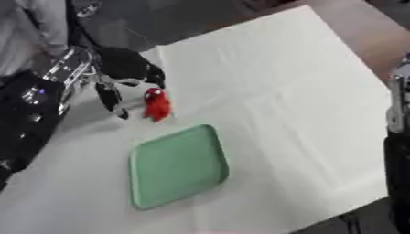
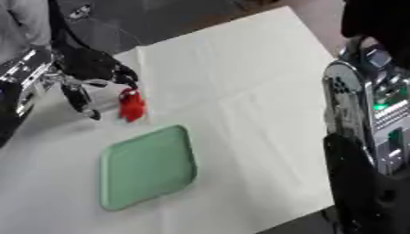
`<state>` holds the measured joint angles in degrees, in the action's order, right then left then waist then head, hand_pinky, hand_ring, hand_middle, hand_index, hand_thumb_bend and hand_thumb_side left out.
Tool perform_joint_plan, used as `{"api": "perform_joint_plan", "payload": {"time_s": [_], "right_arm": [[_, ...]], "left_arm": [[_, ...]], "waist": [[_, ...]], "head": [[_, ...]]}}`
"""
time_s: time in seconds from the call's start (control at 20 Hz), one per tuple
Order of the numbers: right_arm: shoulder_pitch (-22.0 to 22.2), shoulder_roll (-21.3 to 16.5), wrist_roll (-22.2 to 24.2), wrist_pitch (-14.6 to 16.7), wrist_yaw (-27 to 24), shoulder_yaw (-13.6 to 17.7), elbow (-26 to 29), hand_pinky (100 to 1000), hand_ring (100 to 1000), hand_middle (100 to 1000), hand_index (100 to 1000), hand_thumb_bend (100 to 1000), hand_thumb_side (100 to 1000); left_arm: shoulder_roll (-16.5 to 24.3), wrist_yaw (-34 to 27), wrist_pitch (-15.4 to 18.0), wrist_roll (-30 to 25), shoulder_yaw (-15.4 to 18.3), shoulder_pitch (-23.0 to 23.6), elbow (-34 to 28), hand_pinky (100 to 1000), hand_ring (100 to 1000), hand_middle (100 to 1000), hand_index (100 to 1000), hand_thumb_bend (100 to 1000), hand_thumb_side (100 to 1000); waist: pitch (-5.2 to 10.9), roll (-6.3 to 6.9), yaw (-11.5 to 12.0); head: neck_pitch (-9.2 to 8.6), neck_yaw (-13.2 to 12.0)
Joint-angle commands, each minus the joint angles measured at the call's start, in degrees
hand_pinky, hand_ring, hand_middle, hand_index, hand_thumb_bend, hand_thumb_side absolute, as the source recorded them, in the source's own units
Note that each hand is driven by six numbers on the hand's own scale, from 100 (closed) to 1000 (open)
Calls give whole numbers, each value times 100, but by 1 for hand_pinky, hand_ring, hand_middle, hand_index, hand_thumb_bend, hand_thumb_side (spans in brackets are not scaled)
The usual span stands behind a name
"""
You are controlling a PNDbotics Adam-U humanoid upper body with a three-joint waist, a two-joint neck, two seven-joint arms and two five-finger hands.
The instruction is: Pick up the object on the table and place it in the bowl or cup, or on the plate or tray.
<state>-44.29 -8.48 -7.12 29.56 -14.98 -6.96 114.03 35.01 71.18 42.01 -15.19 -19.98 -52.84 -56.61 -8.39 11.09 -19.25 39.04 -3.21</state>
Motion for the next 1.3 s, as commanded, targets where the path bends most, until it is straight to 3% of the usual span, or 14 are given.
{"api": "perform_joint_plan", "payload": {"time_s": [0.05, 0.35, 0.4, 0.45, 0.65, 0.9, 1.15, 1.25, 1.3], "right_arm": [[-157, 42, 37, 6, -30, -24, 56, 238, 365, 410, 490, 100, 454], [-266, 120, 82, 12, -70, -61, 56, 238, 366, 411, 489, 100, 457], [-275, 130, 89, 11, -75, -66, 56, 238, 366, 412, 489, 100, 563], [-293, 141, 96, 12, -81, -73, 56, 238, 366, 411, 489, 100, 460], [-358, 202, 136, 17, -114, -101, 56, 238, 366, 411, 489, 100, 461], [-379, 233, 157, 17, -155, -100, 56, 238, 366, 411, 489, 100, 462], [-393, 242, 168, 26, -183, -97, 56, 238, 366, 411, 489, 100, 462], [-395, 236, 174, 23, -193, -99, 56, 238, 366, 411, 488, 100, 462], [-397, 232, 175, 25, -198, -97, 56, 238, 366, 412, 488, 100, 462]], "left_arm": [[53, 244, -57, 188, 189, -161, 67, 665, 684, 863, 887, 705, 205], [-34, 596, -113, 575, 332, -198, 223, 665, 683, 861, 879, 682, 202], [-41, 654, -120, 614, 345, -202, 251, 666, 682, 858, 877, 621, 165], [-41, 709, -136, 648, 368, -206, 278, 665, 681, 859, 876, 674, 202], [-46, 922, -217, 763, 468, -212, 394, 650, 663, 849, 865, 647, 195], [-57, 1100, -267, 862, 527, -199, 529, 616, 625, 806, 820, 603, 194], [-76, 1183, -282, 926, 566, -175, 625, 516, 545, 753, 781, 571, 196], [-78, 1167, -287, 971, 577, -162, 651, 402, 458, 661, 722, 501, 250], [-80, 1142, -294, 1001, 582, -157, 662, 344, 398, 594, 688, 396, 343]], "waist": [[60, -25, -11], [-37, 75, -151], [-45, 85, -163], [-67, 109, -183], [-155, 181, -274], [-195, 186, -292], [-210, 186, -299], [-213, 186, -295], [-214, 186, -292]], "head": [[-128, -120], [-340, -343], [-357, -371], [-393, -414], [-518, -573], [-503, -627], [-481, -643], [-461, -637], [-450, -628]]}}
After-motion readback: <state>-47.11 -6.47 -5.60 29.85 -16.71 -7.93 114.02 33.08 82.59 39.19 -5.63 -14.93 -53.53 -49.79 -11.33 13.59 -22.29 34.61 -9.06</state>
